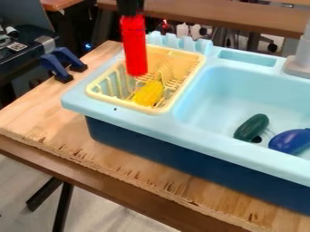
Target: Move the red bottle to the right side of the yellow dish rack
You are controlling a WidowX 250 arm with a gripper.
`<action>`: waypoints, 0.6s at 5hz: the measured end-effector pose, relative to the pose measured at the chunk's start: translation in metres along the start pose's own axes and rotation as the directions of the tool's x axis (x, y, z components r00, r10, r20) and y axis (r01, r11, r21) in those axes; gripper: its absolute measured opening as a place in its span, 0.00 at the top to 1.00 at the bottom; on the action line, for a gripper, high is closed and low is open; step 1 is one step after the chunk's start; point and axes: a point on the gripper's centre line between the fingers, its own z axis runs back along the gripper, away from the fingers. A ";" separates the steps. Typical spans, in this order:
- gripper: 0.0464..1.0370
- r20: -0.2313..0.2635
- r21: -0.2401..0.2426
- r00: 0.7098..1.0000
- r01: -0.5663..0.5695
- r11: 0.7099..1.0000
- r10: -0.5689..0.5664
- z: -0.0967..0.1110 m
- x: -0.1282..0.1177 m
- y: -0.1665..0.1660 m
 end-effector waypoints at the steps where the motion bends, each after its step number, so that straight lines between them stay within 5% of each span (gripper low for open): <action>1: 0.91 0.072 0.030 0.997 0.037 0.999 -0.039 0.028 -0.010 -0.016; 2: 0.91 0.057 0.073 0.993 0.101 0.992 -0.105 0.034 -0.009 -0.030; 3: 0.91 0.033 0.044 0.988 0.148 0.988 -0.149 0.016 0.004 -0.037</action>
